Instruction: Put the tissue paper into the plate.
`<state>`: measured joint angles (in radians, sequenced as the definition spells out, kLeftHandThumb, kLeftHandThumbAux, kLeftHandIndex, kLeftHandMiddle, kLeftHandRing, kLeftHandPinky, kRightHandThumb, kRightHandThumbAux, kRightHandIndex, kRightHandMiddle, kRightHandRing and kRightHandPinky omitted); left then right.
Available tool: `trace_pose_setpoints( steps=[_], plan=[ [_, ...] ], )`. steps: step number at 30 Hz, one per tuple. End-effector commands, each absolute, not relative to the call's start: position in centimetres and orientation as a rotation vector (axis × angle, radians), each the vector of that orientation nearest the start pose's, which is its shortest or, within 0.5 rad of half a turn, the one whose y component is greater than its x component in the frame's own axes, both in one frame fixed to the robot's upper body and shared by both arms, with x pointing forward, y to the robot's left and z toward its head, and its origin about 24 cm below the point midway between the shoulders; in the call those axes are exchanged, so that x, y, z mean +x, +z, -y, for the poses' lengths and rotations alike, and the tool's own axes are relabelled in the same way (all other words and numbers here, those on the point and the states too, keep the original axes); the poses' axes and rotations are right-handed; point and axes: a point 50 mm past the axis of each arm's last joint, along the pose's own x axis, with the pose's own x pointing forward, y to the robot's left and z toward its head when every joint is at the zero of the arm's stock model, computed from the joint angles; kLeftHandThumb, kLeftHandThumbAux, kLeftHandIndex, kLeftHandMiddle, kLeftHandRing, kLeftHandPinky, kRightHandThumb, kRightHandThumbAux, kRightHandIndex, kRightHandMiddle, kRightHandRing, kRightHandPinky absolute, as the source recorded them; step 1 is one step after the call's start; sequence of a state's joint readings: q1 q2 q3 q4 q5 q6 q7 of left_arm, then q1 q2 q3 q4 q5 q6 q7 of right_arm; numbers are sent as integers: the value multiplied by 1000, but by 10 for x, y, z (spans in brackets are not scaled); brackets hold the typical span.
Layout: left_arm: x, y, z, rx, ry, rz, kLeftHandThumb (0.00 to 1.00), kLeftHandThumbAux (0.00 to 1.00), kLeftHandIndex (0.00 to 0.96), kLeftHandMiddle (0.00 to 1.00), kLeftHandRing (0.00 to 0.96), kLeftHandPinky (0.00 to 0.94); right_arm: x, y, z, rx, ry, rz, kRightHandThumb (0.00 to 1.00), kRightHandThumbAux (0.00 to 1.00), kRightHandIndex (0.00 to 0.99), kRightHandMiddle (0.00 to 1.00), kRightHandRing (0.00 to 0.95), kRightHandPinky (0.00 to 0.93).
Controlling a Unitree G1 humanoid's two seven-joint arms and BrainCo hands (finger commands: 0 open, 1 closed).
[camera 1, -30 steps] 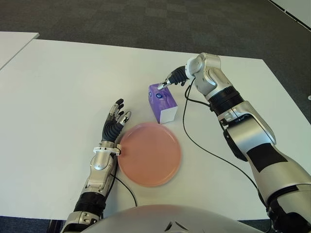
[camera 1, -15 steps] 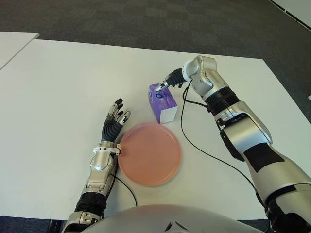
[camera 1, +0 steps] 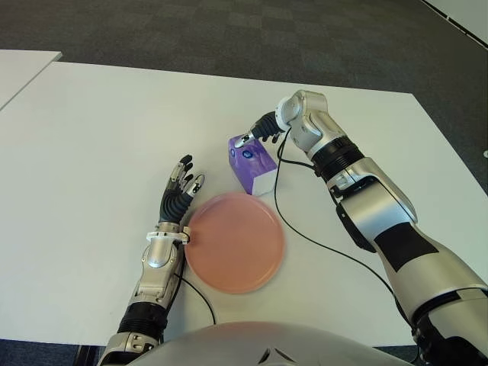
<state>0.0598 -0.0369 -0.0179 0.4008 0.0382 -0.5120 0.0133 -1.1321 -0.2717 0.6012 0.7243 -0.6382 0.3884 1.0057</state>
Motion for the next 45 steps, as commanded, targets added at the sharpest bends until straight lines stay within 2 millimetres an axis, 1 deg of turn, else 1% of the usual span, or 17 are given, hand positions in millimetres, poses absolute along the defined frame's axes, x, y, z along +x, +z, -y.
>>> trace_pose_setpoints(
  steps=[1, 7, 14, 23, 29, 33, 41, 45],
  plan=[
    [202, -45, -136, -13, 18, -119, 0, 503, 0, 0, 0, 0, 381, 143, 79, -1342, 912, -591, 89, 325, 0, 0, 0, 0],
    [202, -44, -134, -11, 25, -115, 0, 498, 0, 0, 0, 0, 379, 137, 81, -1333, 920, -615, 92, 331, 0, 0, 0, 0],
    [201, -44, -134, -13, 24, -114, 0, 506, 0, 0, 0, 0, 372, 124, 83, -1323, 946, -663, 102, 340, 0, 0, 0, 0],
    [200, -44, -134, -9, 33, -107, 0, 524, 0, 0, 0, 0, 364, 119, 85, -1304, 988, -709, 109, 350, 0, 0, 0, 0],
    [199, -43, -133, -11, 32, -99, 0, 532, 0, 0, 0, 0, 355, 111, 96, -1298, 982, -721, 113, 344, 0, 0, 0, 0],
    [197, -43, -135, -3, 31, -94, 0, 541, 0, 0, 0, 0, 347, 105, 101, -1320, 962, -751, 120, 335, 0, 0, 0, 0],
    [195, -44, -140, 6, 25, -92, 0, 551, 0, 0, 0, 0, 333, 104, 103, -1406, 927, -793, 134, 305, 0, 0, 0, 0],
    [194, -45, -141, 6, 27, -93, 0, 560, 0, 0, 0, 0, 327, 103, 103, -1455, 965, -778, 111, 295, 0, 0, 0, 13]
  ],
)
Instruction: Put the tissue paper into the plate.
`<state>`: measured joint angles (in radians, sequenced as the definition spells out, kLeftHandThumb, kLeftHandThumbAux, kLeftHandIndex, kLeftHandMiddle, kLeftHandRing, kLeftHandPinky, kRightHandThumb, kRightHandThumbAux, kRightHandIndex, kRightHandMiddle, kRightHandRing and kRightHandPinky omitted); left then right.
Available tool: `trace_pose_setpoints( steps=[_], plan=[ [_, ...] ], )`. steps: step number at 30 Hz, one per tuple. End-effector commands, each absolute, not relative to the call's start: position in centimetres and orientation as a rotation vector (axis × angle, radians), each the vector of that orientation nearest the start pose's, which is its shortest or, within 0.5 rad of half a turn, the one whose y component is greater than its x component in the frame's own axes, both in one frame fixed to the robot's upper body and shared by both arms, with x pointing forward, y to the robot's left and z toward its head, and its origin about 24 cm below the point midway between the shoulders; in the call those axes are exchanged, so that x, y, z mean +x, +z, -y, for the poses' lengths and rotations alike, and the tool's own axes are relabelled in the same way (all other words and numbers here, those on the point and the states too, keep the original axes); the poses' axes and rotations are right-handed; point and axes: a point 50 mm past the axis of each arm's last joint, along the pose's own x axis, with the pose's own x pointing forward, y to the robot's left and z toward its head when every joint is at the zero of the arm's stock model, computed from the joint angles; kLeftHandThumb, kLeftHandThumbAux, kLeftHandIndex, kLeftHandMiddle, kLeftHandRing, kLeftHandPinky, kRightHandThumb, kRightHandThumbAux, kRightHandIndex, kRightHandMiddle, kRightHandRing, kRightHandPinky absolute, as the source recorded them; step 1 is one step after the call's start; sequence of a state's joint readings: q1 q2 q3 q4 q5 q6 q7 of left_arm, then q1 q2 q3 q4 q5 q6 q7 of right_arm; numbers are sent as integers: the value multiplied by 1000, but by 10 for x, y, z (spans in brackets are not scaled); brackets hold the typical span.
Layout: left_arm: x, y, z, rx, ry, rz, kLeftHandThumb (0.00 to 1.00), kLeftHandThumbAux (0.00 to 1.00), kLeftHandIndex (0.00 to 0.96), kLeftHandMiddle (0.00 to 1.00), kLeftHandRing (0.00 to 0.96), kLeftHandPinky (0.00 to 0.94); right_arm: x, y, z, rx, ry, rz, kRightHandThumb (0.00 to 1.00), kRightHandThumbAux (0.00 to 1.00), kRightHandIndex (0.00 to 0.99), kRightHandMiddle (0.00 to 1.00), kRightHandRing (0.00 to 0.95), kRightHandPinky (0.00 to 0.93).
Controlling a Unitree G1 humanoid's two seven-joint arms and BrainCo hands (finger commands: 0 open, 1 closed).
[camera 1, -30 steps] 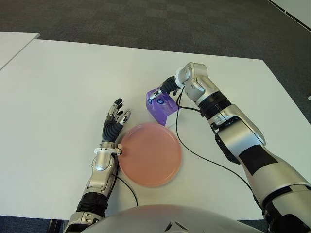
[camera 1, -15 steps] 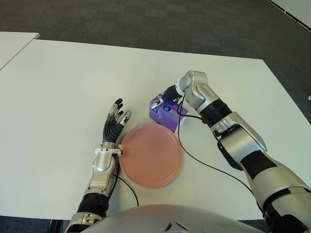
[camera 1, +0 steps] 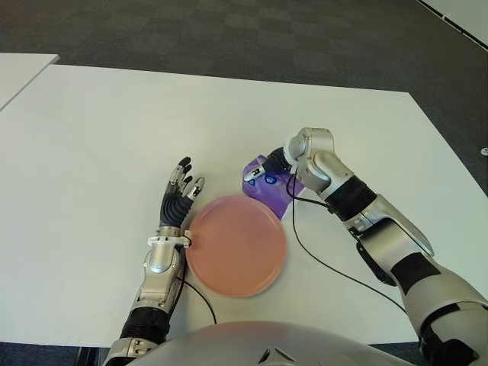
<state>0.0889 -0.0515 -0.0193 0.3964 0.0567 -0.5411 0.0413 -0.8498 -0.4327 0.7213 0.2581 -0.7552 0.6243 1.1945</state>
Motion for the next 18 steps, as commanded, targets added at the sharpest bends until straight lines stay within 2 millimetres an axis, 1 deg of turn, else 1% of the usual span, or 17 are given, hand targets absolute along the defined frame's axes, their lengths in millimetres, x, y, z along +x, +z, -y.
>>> trace_pose_setpoints(
  steps=[1, 5, 9, 14, 15, 16, 18],
  plan=[
    [194, -45, -142, 7, 28, -94, 0, 562, 0, 0, 0, 0, 326, 103, 103, -1462, 974, -775, 104, 293, 0, 0, 0, 18],
    [194, -45, -143, 16, 32, -93, 0, 565, 0, 0, 0, 0, 317, 100, 104, -1484, 1009, -767, 60, 282, 3, 22, 19, 44],
    [193, -45, -144, 20, 37, -91, 0, 566, 0, 0, 0, 0, 311, 97, 106, -1490, 1018, -761, 45, 276, 19, 41, 35, 50],
    [191, -45, -144, 21, 38, -88, 0, 568, 0, 0, 0, 0, 302, 91, 110, -1507, 1039, -748, 40, 267, 143, 70, 59, 55],
    [191, -45, -144, 21, 38, -89, 0, 567, 0, 0, 0, 0, 299, 89, 111, -1514, 1045, -745, 39, 261, 209, 89, 75, 79],
    [191, -45, -145, 22, 39, -90, 0, 566, 0, 0, 0, 0, 297, 87, 113, -1521, 1052, -741, 38, 257, 251, 101, 85, 95],
    [190, -44, -145, 23, 41, -91, 0, 564, 0, 0, 0, 0, 293, 83, 115, -1531, 1057, -735, 36, 251, 291, 112, 91, 93]
  ],
)
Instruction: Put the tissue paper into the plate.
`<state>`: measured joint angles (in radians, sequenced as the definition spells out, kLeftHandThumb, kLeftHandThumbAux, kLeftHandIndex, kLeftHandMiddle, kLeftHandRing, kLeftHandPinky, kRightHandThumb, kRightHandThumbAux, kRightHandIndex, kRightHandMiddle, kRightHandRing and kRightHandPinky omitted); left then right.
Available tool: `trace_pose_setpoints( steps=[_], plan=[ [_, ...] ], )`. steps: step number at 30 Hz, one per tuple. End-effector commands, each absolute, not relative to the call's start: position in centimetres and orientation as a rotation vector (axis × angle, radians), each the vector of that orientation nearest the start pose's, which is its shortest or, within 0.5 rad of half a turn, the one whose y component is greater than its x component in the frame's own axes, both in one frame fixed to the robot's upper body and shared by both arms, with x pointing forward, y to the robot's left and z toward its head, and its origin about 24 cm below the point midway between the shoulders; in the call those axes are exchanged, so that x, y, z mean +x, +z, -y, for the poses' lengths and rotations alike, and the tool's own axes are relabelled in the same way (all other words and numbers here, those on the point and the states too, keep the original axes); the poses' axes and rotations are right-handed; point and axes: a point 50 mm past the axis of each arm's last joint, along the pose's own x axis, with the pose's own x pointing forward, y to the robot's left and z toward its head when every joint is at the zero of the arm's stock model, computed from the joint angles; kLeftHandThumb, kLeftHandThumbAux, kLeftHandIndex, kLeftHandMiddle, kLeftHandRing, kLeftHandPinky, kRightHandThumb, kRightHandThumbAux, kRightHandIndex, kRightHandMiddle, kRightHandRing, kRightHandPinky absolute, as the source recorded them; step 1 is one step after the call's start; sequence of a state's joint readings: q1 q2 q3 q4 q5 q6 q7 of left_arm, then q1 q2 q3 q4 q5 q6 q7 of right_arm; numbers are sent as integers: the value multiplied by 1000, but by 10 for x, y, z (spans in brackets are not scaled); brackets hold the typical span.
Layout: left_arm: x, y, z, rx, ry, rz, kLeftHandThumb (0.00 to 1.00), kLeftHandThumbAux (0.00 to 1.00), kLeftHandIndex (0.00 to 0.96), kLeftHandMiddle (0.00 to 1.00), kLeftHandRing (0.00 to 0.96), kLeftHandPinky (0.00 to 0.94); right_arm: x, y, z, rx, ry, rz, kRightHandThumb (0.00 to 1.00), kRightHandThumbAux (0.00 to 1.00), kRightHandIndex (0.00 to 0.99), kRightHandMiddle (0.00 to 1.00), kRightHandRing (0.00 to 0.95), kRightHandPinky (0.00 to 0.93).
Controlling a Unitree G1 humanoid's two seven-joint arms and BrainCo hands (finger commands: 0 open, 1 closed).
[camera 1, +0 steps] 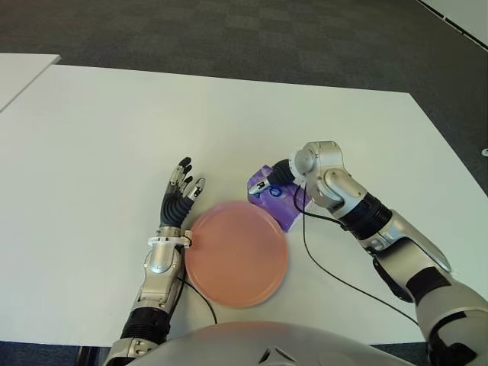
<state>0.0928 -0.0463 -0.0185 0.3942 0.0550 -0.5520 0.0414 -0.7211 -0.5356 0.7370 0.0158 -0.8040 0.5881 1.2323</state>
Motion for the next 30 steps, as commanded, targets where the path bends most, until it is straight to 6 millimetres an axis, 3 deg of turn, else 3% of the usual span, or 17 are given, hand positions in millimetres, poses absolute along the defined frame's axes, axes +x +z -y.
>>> trace_pose_setpoints(
  steps=[1, 8, 11, 12, 14, 16, 17, 20, 22, 25, 28, 30],
  plan=[
    [190, -44, -145, 23, 43, -92, 0, 563, 0, 0, 0, 0, 291, 82, 116, -1534, 1059, -733, 33, 247, 305, 116, 93, 100],
    [189, -44, -147, 20, 53, -102, 0, 566, 0, 0, 0, 0, 286, 71, 124, -1576, 1039, -683, 5, 224, 235, 113, 125, 246],
    [189, -44, -148, 16, 54, -104, 0, 570, 0, 0, 0, 0, 286, 71, 125, -1593, 1023, -634, 1, 225, 210, 114, 256, 479],
    [189, -44, -148, 16, 55, -104, 0, 570, 0, 0, 0, 0, 285, 72, 125, -1599, 1014, -615, 1, 226, 208, 114, 280, 516],
    [189, -44, -148, 16, 56, -105, 0, 571, 0, 0, 0, 0, 285, 73, 125, -1610, 997, -582, 0, 238, 285, 171, 413, 677],
    [189, -44, -148, 15, 57, -106, 0, 571, 0, 0, 0, 0, 285, 75, 125, -1623, 958, -533, 0, 246, 348, 225, 488, 754],
    [189, -44, -148, 14, 58, -107, 0, 572, 0, 0, 0, 0, 285, 75, 125, -1629, 935, -508, 6, 253, 426, 340, 551, 782],
    [189, -44, -148, 11, 59, -112, 0, 574, 0, 0, 0, 0, 286, 77, 125, -1631, 825, -419, 50, 293, 521, 494, 613, 778],
    [189, -44, -148, 9, 59, -114, 0, 577, 0, 0, 0, 0, 286, 76, 124, -1628, 735, -346, 200, 403, 529, 526, 614, 746],
    [189, -44, -149, 8, 58, -115, 0, 581, 0, 0, 0, 0, 286, 75, 123, -1626, 678, -294, 537, 606, 464, 590, 653, 760],
    [189, -44, -149, 3, 57, -117, 0, 583, 0, 0, 0, 0, 288, 67, 121, -1579, 555, -150, 667, 672, 449, 691, 727, 797],
    [189, -44, -149, -2, 56, -119, 0, 582, 0, 0, 0, 0, 289, 64, 122, -1539, 516, -101, 704, 688, 446, 732, 751, 760]
  ],
)
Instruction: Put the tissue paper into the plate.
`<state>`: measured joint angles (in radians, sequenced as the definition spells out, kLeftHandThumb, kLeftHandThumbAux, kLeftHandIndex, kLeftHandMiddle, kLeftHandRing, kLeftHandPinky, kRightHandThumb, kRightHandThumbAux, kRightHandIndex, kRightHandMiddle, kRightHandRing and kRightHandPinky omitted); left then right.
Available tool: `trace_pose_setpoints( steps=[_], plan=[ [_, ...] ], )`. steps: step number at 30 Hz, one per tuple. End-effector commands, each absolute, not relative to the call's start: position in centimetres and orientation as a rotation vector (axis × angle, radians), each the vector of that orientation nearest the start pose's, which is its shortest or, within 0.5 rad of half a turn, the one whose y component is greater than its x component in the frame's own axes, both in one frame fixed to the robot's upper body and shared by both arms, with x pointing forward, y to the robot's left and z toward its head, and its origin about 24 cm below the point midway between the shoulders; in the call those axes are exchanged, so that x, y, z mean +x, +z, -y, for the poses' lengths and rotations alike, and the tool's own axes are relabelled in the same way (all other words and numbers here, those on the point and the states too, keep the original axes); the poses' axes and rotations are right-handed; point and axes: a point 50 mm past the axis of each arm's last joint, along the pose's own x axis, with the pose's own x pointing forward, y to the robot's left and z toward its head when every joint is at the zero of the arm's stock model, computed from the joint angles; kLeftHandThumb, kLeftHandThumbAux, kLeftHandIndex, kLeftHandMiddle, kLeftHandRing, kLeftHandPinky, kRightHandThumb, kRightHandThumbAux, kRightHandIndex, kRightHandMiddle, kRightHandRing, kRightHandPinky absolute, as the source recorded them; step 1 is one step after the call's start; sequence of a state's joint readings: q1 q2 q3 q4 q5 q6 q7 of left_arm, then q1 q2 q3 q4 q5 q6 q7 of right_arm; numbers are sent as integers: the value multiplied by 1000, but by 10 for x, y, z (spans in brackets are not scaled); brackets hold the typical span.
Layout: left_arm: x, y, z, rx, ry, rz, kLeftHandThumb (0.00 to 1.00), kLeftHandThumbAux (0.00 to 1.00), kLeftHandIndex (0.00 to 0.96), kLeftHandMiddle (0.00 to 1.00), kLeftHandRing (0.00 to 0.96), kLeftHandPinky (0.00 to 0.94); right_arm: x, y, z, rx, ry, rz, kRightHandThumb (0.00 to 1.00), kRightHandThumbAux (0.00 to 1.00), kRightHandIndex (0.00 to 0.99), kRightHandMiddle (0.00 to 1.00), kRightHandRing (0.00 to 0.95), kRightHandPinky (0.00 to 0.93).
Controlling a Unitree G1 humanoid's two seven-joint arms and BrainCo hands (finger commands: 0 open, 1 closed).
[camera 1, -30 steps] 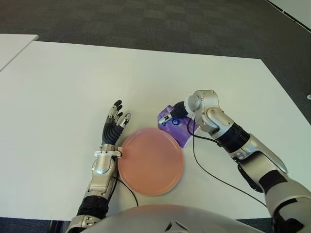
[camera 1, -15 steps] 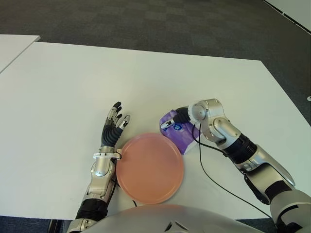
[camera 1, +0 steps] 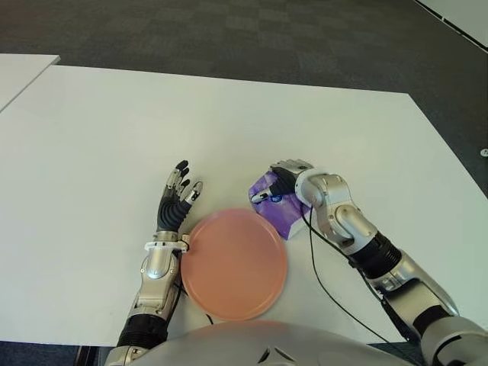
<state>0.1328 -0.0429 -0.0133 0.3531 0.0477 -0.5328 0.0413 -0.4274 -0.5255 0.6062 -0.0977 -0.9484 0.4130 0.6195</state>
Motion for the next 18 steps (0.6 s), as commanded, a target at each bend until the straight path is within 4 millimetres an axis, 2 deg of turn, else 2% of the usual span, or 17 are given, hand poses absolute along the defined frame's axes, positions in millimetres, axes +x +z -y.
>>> trace_pose_setpoints(
  steps=[1, 2, 5, 13, 18],
  plan=[
    [189, -44, -149, -5, 55, -121, 0, 582, 0, 0, 0, 0, 289, 64, 122, -1518, 505, -86, 719, 694, 444, 746, 759, 738],
    [189, -44, -150, -6, 55, -122, 0, 581, 0, 0, 0, 0, 289, 64, 122, -1506, 499, -77, 766, 689, 430, 654, 750, 677],
    [188, -44, -150, -9, 54, -125, 0, 581, 0, 0, 0, 0, 290, 62, 122, -1483, 492, -58, 825, 680, 424, 539, 733, 599],
    [188, -44, -151, -11, 56, -127, 0, 582, 0, 0, 0, 0, 290, 59, 121, -1434, 499, -55, 863, 668, 452, 492, 707, 569],
    [188, -44, -152, -9, 60, -129, 0, 578, 0, 0, 0, 0, 290, 57, 121, -1421, 491, -60, 863, 669, 452, 480, 703, 519]
  ],
)
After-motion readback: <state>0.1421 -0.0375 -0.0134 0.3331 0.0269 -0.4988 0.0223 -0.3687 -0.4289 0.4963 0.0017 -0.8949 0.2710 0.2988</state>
